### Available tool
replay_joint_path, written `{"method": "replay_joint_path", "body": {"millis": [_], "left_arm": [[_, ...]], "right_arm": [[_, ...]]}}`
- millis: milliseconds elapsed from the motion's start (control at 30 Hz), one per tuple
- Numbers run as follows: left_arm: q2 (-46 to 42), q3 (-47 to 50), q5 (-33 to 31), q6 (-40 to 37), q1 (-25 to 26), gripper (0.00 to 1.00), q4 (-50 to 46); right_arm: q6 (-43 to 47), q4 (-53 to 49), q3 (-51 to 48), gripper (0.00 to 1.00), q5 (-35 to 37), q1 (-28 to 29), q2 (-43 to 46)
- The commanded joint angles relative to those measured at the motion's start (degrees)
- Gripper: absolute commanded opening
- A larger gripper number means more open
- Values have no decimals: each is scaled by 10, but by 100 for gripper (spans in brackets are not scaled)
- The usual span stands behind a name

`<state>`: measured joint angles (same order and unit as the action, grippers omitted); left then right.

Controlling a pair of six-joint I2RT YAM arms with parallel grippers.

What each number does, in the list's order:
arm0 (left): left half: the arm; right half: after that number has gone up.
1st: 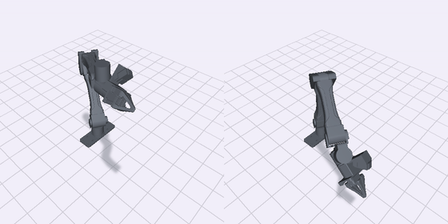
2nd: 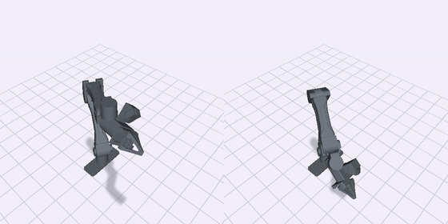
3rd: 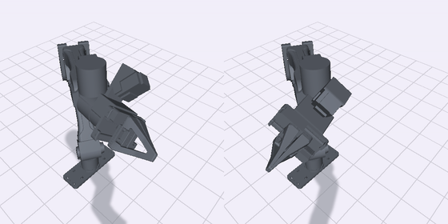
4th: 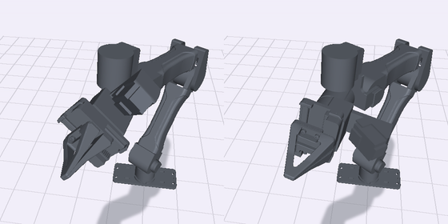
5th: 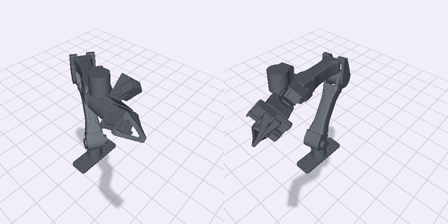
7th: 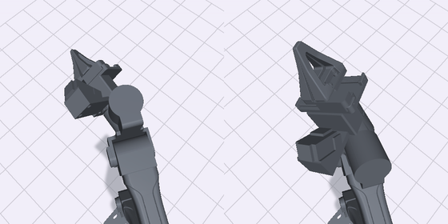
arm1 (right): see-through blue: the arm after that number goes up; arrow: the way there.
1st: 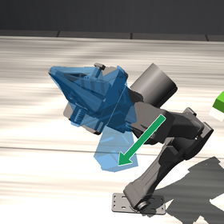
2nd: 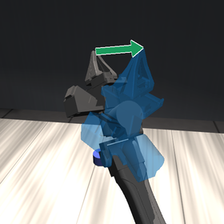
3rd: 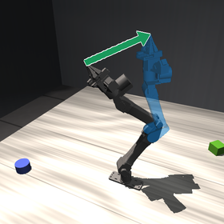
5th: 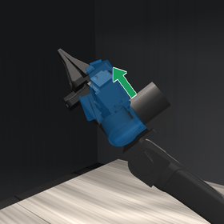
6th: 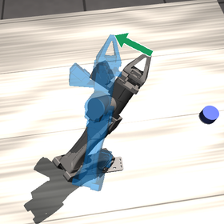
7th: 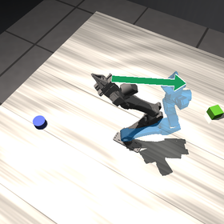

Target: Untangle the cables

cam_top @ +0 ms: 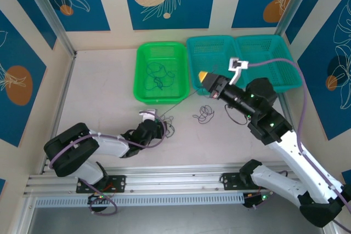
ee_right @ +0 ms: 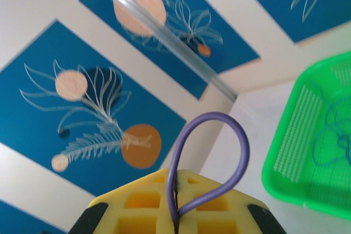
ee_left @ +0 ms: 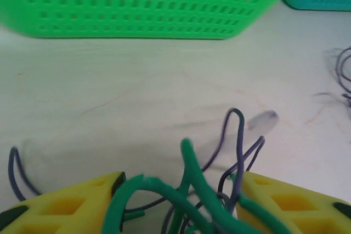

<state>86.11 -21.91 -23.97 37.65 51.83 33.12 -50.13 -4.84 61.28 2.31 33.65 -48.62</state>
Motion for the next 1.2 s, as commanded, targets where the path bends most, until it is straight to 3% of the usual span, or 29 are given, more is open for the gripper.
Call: {"method": "replay_joint_path", "body": {"millis": [0, 267, 500, 900, 1167], "left_arm": [[15, 20, -26, 24, 1, 57, -73], [23, 42, -36, 48, 0, 72, -61], [11, 61, -57, 56, 0, 77, -61], [3, 87, -51, 69, -3, 80, -41], [-107, 94, 11, -40, -3, 98, -18]], "right_arm": [[-17, -1, 73, 0, -32, -30, -2], [-7, -18, 216, 0, -32, -72, -67], [-32, -32, 352, 0, -51, -113, -158], [-104, -97, 605, 0, -125, -271, -316], [-160, -102, 739, 0, -190, -366, -459]]}}
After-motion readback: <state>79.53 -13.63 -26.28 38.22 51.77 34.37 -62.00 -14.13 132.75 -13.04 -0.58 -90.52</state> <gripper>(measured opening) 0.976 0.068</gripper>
